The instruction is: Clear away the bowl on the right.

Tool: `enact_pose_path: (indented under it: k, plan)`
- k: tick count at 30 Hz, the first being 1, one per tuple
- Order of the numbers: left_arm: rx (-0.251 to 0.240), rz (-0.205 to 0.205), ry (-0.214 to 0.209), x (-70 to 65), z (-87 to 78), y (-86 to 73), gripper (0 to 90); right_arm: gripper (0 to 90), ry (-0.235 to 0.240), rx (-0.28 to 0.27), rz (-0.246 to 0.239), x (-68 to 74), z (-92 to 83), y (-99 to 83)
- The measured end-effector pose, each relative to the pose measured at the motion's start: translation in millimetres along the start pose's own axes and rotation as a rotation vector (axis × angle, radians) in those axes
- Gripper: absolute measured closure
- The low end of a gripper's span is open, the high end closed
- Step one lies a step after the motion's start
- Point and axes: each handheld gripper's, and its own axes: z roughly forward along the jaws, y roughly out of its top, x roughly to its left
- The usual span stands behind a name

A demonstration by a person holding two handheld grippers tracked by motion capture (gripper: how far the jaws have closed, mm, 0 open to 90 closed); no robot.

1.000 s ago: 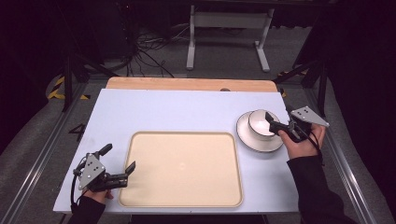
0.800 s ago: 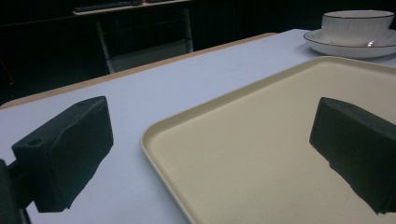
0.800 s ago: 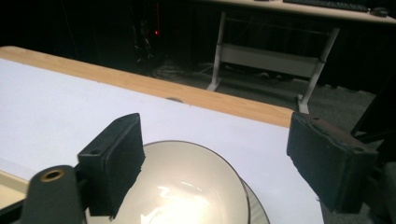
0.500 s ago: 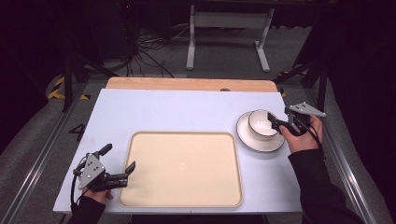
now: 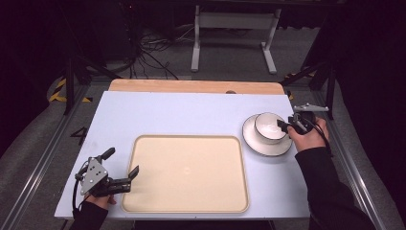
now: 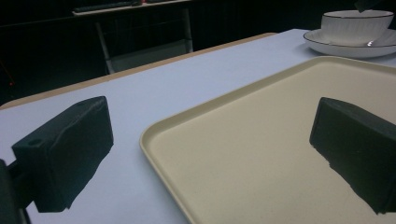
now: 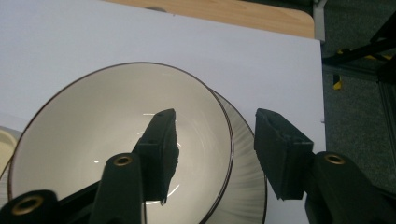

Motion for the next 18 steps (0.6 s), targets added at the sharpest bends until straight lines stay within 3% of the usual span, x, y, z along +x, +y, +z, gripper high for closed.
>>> enact_pose_path:
  k: [5,7,18]
  plan:
    - [0.000,0.000,-0.001,0.1,0.0,0.0,0.1,56.0,0.007,0.094,0.010,-2.5,7.2,3.7]
    - [-0.001,0.000,-0.002,0.1,0.0,0.0,0.2,57.6,0.010,0.103,0.012,-2.9,7.9,4.2]
    - [-0.002,-0.001,-0.003,-0.2,0.0,-0.1,0.1,67.3,0.028,0.259,0.078,-4.6,19.5,10.5]
